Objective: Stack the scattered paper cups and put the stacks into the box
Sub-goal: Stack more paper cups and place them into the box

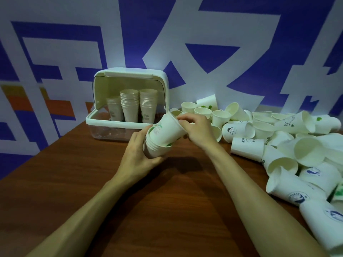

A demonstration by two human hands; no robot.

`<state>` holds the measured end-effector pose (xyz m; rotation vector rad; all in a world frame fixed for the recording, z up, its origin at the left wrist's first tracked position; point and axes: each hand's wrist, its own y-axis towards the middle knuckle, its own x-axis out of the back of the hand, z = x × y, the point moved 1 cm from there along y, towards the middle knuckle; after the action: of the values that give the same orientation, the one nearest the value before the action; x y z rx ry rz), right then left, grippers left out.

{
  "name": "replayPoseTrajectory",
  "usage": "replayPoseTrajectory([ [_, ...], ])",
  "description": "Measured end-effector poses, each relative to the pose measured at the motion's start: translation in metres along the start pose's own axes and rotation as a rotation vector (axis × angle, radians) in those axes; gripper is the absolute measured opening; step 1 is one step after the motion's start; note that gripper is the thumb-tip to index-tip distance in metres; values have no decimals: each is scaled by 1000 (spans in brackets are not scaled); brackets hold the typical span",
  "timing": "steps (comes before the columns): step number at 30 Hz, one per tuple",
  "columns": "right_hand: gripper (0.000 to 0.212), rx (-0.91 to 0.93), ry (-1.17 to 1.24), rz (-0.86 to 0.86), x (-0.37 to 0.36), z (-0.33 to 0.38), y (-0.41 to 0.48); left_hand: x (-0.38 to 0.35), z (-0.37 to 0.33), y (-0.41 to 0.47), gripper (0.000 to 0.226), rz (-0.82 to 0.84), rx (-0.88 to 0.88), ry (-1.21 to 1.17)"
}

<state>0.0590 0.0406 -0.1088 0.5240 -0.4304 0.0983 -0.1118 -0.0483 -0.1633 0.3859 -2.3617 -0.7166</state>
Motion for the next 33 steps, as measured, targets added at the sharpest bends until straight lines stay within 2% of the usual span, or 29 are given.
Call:
replayPoseTrajectory([
  [4, 18, 58, -133, 13, 10, 1, -1, 2, 0, 1, 95, 74, 13, 25],
  [7, 18, 61, -140, -24, 15, 4, -2, -1, -3, 1, 97, 110, -3, 115],
  [11, 19, 71, -268, 228, 1, 7, -1, -5, -5, 0, 102, 126, -7, 75],
  [12, 21, 54, -272, 211, 0, 4, 1, -4, -6, 0, 103, 117, -2, 52],
  [14, 26, -15, -280, 30, 6, -8, 11, -1, -6, 1, 101, 96, 15, 11],
  [16, 40, -90, -479, -112, 18, -28, 22, 1, -5, 1, 92, 56, 17, -3],
  [18, 59, -212, -706, -79, 27, -50, 27, 2, -5, 3, 82, 15, 24, 4],
  [20, 71, -299, -823, 0, 29, -65, 28, 0, -3, 4, 80, -3, 45, 5],
  [24, 73, -378, -851, 36, 22, -80, 30, -1, -1, 3, 90, 21, 45, -34],
  [26, 67, -369, -803, -23, 22, -77, 29, 0, -1, 2, 98, 30, 45, -25],
  [28, 62, -355, -658, -112, 23, -70, 28, 0, 0, 2, 102, 22, 67, 14],
  [31, 57, -321, -271, -261, 32, -46, 24, -3, 3, 2, 97, -17, 88, 75],
  [33, 47, -285, 37, -293, 39, -28, 19, -3, 4, 1, 91, -32, 96, 88],
])
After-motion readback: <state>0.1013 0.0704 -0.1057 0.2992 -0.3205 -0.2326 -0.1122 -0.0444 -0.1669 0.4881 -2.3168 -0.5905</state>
